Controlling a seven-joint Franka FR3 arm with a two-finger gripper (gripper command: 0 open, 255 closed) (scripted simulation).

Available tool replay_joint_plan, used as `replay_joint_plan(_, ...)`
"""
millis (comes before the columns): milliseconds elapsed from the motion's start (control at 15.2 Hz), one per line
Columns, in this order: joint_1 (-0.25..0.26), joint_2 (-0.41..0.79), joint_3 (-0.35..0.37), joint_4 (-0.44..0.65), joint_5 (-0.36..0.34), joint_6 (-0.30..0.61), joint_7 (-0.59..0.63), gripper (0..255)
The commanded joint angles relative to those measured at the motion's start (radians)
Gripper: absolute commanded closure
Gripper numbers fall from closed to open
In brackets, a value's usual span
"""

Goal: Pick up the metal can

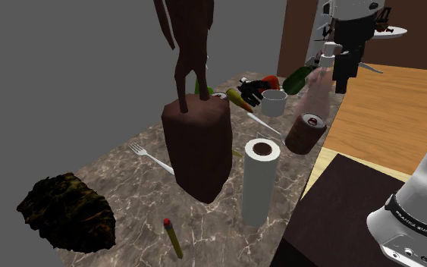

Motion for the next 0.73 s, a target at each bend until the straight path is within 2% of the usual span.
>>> replay_joint_plan(0, 0.000, 0.000, 0.000, 0.000, 0.000, 0.000, 0.000, 0)
replay_joint_plan(660, 0.019, 0.340, 0.018, 0.137, 0.046, 0.260, 0.023, 0)
